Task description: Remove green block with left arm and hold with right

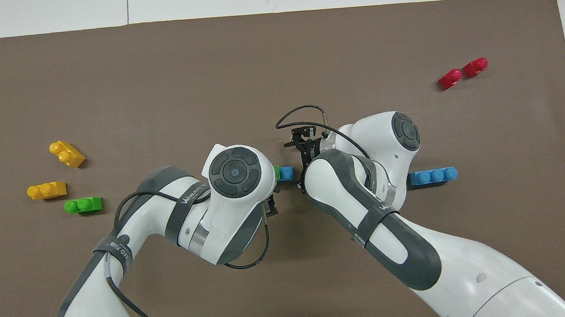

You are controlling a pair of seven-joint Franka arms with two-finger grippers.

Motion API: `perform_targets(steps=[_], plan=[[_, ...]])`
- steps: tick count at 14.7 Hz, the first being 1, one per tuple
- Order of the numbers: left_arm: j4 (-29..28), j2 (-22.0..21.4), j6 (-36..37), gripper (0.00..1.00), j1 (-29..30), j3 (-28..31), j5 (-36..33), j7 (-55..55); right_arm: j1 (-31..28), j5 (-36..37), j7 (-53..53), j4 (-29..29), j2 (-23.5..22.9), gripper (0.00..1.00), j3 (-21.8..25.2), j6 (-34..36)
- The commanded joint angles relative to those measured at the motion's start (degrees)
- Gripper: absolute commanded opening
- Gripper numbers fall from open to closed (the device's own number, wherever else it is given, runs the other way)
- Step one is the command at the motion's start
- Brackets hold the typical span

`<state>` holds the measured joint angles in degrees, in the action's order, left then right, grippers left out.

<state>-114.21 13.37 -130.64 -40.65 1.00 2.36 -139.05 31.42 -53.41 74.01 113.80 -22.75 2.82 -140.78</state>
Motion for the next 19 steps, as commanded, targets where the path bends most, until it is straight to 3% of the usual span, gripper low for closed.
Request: perform_targets(steps=[1, 4, 9, 14, 15, 16, 18, 19], plan=[[-1.2, -0.5, -1.4, 1.00, -0.3, 0.5, -1.1, -1.4, 1.5, -2.9, -1.4, -0.8, -0.7, 0.98, 0.2, -1.3], [-1.3, -0.5, -1.5, 1.00, -0.2, 0.5, -1.1, -1.4, 1.5, -2.9, -1.4, -0.8, -0.7, 0.94, 0.2, -1.3], [-1.3, -0.5, -1.5, 1.00, -0.2, 0.5, -1.1, -1.4, 1.3, -3.3, -1.5, -0.8, -0.7, 0.75, 0.1, -1.3], [-1.4, -0.5, -1.8, 0.99, -0.1, 0.5, -1.1, -1.4, 1.1, -4.2, -2.0, -0.8, -0.7, 0.45, 0.2, -1.3], [-1.5, -0.5, -1.9, 0.99, -0.1, 0.5, -1.1, -1.4, 1.0, -4.3, -2.0, -0.8, -0.7, 0.37, 0.2, -1.3], [-1.6, -0.5, -2.1, 0.98, -0.1, 0.5, -1.1, -1.4, 0.8, -4.3, -2.1, -0.8, -0.7, 0.21, 0.2, -1.3], [-1.6, -0.5, -2.2, 0.98, -0.1, 0.6, -1.1, -1.4, 0.3, -4.2, -2.0, -0.9, -0.7, 0.00, 0.2, -1.2], [-1.6, -0.5, -2.3, 0.98, -0.1, 0.6, -1.1, -1.4, 0.4, -4.2, -1.9, -1.0, -0.7, 0.00, 0.2, -1.2]])
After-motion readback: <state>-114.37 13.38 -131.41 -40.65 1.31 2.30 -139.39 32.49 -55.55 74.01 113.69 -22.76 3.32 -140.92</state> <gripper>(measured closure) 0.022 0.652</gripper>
